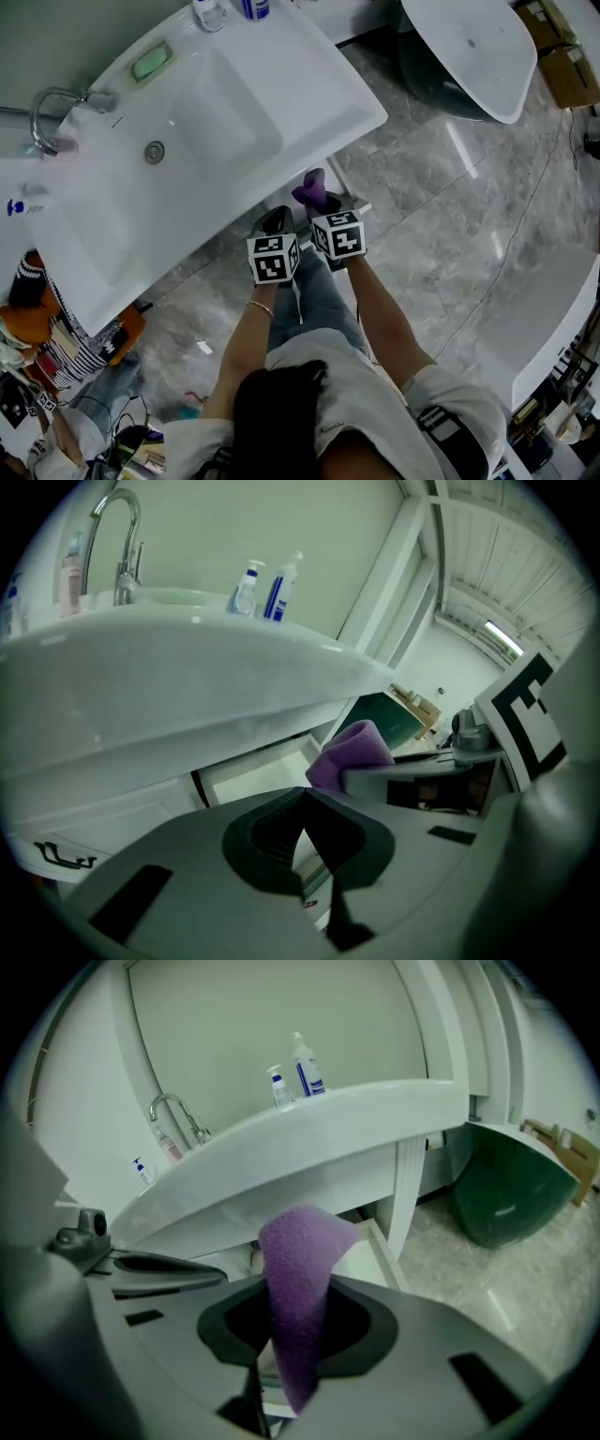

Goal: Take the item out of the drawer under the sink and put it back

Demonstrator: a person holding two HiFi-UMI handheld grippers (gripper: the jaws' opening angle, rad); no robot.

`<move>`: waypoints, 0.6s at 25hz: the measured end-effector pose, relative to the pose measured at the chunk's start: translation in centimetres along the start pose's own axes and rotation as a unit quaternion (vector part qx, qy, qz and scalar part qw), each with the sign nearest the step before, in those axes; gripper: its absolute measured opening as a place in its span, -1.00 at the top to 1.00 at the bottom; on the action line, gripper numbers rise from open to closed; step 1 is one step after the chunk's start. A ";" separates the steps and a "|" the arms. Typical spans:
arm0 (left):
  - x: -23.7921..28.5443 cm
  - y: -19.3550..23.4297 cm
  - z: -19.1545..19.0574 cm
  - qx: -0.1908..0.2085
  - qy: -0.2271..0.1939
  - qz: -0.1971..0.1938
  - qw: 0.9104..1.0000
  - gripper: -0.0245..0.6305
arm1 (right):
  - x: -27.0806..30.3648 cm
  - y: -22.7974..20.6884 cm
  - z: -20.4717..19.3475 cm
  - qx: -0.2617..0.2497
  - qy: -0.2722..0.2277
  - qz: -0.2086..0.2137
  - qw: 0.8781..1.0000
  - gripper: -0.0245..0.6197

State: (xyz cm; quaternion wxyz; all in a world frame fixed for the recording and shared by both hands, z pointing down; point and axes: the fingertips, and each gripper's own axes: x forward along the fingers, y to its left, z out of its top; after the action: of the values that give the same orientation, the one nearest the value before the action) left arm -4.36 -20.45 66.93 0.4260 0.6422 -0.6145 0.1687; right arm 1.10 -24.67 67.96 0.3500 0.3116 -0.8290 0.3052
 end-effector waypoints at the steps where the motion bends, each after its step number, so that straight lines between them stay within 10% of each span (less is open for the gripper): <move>1: 0.5 0.3 -0.5 -0.005 0.005 0.002 1.000 0.92 | 0.6 -0.3 -0.2 0.000 0.003 -0.002 1.000 0.58; 15: 6.5 4.5 -5.0 -0.058 0.049 0.041 0.996 0.92 | 8.6 -1.1 -2.9 0.007 0.020 0.046 0.999 0.56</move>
State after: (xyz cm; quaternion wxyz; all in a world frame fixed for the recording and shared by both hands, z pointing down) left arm -5.76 -20.28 76.15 0.4851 0.5812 -0.6277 0.1813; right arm -1.77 -25.80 76.54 0.3496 0.2696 -0.8333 0.3327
